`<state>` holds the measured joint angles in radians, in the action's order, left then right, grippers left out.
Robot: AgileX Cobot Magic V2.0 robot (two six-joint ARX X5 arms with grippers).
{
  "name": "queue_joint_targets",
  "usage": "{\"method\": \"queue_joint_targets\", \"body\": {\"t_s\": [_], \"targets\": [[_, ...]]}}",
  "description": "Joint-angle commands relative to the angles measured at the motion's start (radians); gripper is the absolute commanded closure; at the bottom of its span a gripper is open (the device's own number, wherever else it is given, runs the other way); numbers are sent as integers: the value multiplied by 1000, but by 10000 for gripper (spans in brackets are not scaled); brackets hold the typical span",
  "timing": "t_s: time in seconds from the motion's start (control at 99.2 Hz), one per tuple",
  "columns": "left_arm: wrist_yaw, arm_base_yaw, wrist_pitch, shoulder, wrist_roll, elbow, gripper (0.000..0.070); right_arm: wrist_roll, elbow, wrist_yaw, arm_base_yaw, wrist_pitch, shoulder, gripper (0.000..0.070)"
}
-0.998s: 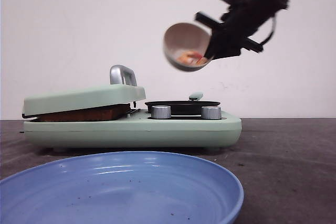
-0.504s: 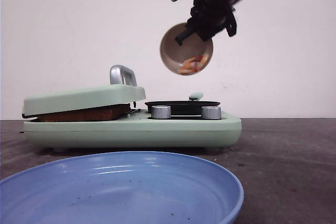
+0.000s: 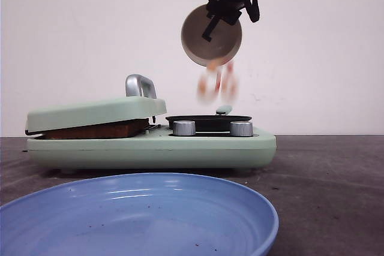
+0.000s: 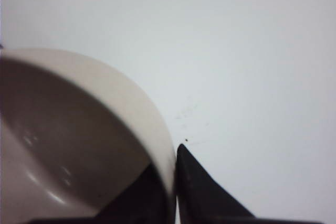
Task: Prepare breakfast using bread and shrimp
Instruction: 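Carry the bowl over the frying pan and tip shrimp into it, then carry the empty bowl back and set it down on the table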
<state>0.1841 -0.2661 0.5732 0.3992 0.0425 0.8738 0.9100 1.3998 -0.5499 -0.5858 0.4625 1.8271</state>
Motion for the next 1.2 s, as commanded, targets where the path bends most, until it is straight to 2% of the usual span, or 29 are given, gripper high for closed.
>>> {"method": "queue_joint_targets", "body": {"t_s": [0.0,0.161,0.443,0.625,0.786,0.897,1.038,1.189], "targets": [[-1,-2,-3,5,-8,9,231,-60,22,0,-6,24,37,700],[-2,-2,6,5,-13,9,231,-84,19,0,-5,75,62,700],[-2,-2,11,5,-13,9,231,-118,19,-5,-5,77,62,700],[-1,-2,11,5,-13,9,231,-130,19,-65,-2,80,61,700],[-1,-2,11,5,-13,9,231,-190,20,-113,7,64,45,699],[-1,-2,12,5,-12,9,231,-261,21,-111,22,-23,2,693],[-1,-2,19,5,-12,9,231,-409,21,-98,58,-206,-80,694],[-1,-2,24,5,-8,9,231,-639,22,22,141,-473,-193,693]]}}
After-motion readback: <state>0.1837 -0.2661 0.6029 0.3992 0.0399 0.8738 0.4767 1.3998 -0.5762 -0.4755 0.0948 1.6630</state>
